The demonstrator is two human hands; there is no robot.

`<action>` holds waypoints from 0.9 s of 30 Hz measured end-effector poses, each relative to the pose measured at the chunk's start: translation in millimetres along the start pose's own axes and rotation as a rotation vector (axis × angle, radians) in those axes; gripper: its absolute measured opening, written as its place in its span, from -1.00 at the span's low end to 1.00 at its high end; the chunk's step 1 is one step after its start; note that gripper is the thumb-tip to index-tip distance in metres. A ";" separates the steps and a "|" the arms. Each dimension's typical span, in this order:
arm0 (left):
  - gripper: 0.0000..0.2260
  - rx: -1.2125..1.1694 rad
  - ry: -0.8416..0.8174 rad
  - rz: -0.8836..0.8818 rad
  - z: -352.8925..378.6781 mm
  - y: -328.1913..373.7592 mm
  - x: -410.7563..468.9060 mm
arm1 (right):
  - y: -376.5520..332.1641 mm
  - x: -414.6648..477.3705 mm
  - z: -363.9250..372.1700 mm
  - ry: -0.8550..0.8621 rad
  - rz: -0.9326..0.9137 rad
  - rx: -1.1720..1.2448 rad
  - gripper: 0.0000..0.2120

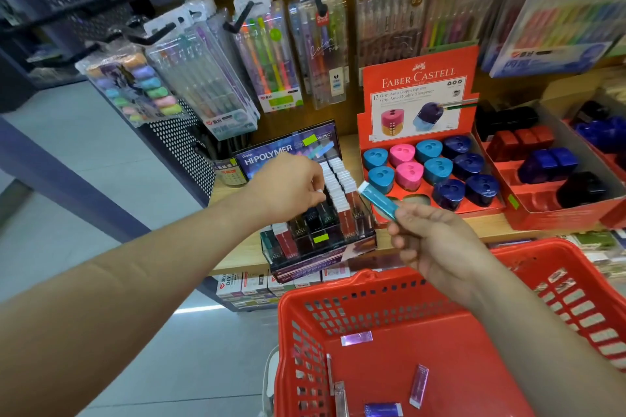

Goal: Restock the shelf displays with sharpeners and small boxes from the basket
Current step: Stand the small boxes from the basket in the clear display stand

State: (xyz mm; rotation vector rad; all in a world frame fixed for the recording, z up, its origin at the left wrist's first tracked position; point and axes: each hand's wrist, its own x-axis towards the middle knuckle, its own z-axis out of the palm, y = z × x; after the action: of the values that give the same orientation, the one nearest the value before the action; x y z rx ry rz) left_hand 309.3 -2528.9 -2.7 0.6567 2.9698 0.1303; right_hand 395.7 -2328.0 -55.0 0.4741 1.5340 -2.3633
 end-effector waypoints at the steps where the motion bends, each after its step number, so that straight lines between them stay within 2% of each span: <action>1: -0.87 0.021 -0.005 0.016 2.8 1.4 -0.3 | 0.2 -0.4 0.0 -0.012 -0.001 -0.006 -0.88; 6: -0.82 0.020 -0.024 0.014 12.6 8.4 -1.1 | 0.9 -3.8 3.4 -0.027 0.001 0.001 -0.87; 8: -0.77 -0.057 -0.070 -0.043 6.9 6.5 -0.1 | 0.8 -4.9 4.3 -0.030 0.005 0.007 -0.89; 10: -0.80 -0.157 -0.091 -0.100 -5.7 4.6 0.9 | 0.6 -5.9 5.3 -0.035 0.010 0.009 -0.90; 11: -0.85 -0.245 -0.069 -0.125 -13.4 4.4 1.5 | 0.6 -6.1 5.7 -0.036 0.011 0.008 -0.90; 13: -0.89 -0.582 -0.056 -0.213 -29.6 7.8 0.5 | 0.8 -6.2 6.5 -0.038 0.010 0.010 -0.91; 14: -0.88 -0.750 -0.093 -0.238 -36.6 10.8 -0.9 | 0.9 -6.4 7.3 -0.043 0.003 0.015 -0.92; 16: -0.83 -0.891 -0.207 -0.211 -43.9 18.6 -4.2 | 1.4 -6.5 10.0 -0.055 -0.015 0.032 -0.95; 18: -0.86 -0.920 -0.249 -0.155 -43.3 27.1 -7.7 | 1.9 -6.4 13.2 -0.057 -0.031 0.043 -0.93; 21: -0.92 -0.890 -0.153 -0.147 -45.6 28.2 -7.3 | 1.1 -6.6 15.9 -0.049 -0.045 0.044 -0.92; 24: -0.92 -0.674 -0.018 -0.161 -54.6 12.0 -5.9 | 0.3 -6.4 12.8 -0.013 -0.042 0.032 -0.88; 27: -0.91 -0.495 -0.020 -0.164 -52.8 -3.1 -7.0 | 0.8 -6.9 6.5 0.033 -0.028 0.029 -0.85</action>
State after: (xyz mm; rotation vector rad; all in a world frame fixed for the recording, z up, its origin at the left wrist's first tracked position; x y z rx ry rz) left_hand 308.3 -2538.0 49.9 0.3447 2.7814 0.8028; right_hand 401.4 -2333.9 -50.3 0.5040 1.5316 -2.4138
